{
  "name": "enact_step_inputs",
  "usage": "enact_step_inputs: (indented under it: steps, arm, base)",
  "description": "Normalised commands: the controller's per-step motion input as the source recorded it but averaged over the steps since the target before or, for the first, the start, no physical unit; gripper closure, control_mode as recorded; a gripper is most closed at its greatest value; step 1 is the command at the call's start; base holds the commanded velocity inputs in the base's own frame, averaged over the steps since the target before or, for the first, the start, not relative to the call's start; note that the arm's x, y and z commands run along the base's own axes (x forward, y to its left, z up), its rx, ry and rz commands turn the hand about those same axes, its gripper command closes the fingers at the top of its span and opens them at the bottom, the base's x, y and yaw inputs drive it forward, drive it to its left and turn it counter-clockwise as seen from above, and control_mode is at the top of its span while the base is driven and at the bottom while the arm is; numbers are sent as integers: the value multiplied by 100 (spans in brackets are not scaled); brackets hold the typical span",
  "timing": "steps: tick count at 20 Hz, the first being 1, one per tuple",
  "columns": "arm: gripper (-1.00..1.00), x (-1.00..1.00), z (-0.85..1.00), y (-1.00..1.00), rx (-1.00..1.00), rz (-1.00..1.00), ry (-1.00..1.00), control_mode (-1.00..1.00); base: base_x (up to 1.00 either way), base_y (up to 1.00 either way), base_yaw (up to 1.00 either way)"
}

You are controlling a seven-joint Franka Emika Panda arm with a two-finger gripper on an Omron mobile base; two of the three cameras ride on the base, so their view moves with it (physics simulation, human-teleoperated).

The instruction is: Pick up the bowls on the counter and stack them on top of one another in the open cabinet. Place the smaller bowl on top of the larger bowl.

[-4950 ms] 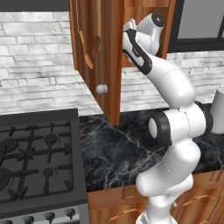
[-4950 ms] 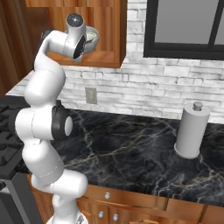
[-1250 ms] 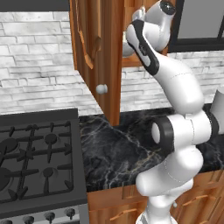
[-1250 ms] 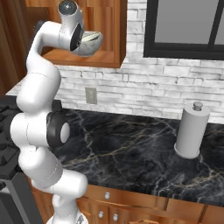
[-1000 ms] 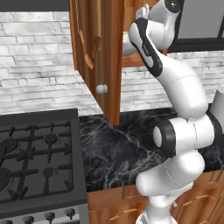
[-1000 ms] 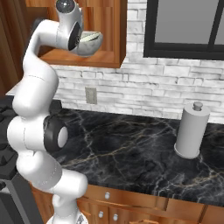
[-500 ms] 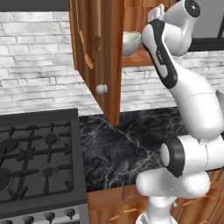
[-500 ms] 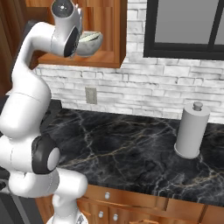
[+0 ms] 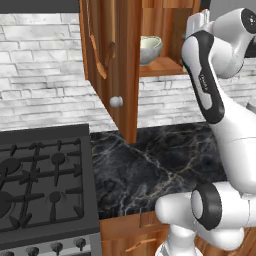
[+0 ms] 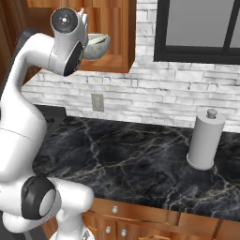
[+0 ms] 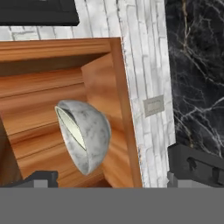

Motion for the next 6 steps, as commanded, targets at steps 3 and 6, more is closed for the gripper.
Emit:
enact_step_inputs:
  steps: [3, 6]
  arm:
    - [-100, -62, 11, -25, 3, 0, -2, -100]
    - [-100, -63, 9, -24, 3, 0, -2, -100]
  base:
    - [0, 0, 0]
    - [0, 0, 0]
